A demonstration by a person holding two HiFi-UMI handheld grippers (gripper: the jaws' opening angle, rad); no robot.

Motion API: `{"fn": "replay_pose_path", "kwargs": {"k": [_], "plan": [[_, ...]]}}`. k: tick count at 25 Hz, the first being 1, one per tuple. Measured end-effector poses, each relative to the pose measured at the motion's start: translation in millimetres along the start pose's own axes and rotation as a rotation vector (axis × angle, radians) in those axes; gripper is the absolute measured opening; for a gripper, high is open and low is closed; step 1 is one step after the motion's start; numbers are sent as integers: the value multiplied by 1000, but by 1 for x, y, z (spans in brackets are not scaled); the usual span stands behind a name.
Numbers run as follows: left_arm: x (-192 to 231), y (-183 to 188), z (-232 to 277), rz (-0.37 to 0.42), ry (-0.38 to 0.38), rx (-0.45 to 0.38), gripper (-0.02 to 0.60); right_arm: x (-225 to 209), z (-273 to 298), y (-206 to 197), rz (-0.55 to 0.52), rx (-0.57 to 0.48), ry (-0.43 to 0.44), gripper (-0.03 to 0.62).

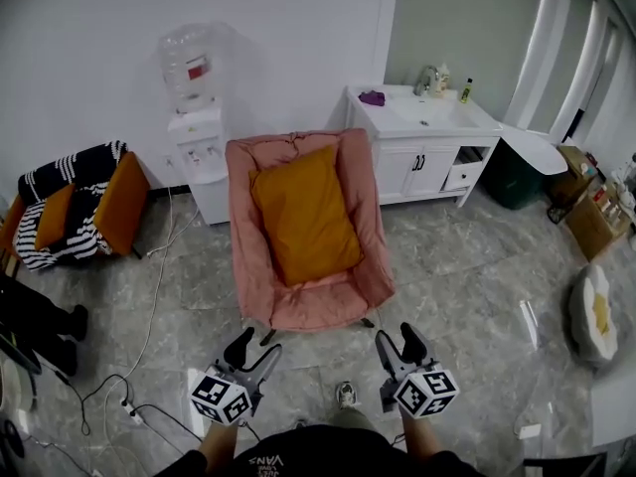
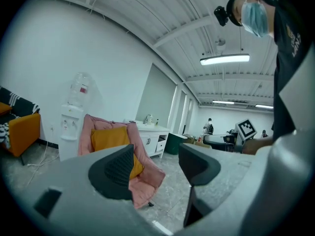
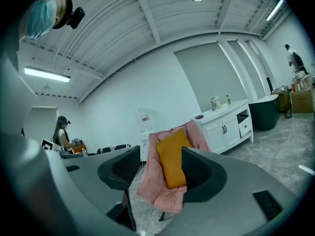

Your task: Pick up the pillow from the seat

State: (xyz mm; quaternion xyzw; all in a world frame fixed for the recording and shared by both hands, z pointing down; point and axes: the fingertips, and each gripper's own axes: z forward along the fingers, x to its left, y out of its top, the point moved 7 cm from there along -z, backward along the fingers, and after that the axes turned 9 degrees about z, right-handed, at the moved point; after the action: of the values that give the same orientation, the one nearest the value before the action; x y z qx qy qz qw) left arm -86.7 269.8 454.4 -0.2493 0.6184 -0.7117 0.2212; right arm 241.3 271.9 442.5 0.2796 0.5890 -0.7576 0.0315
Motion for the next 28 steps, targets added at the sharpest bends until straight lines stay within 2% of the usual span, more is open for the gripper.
{"fn": "replay_pose_path", "kwargs": {"k": [7, 12, 16, 24, 28], "plan": [[5, 25, 71, 29, 80, -39, 281, -52, 57, 50, -18, -3, 71, 247], [6, 28, 108, 11, 151, -57, 281, -83, 94, 76, -39, 30, 122, 247], [10, 23, 125, -16, 218, -40, 281, -101, 125, 86, -37, 69, 173, 247], [41, 22, 134, -43, 329, -8, 281, -98, 196, 85, -34, 146, 263, 245], [76, 21, 139, -59, 338, -21, 281, -87, 230, 80, -39, 153, 270, 245]]}}
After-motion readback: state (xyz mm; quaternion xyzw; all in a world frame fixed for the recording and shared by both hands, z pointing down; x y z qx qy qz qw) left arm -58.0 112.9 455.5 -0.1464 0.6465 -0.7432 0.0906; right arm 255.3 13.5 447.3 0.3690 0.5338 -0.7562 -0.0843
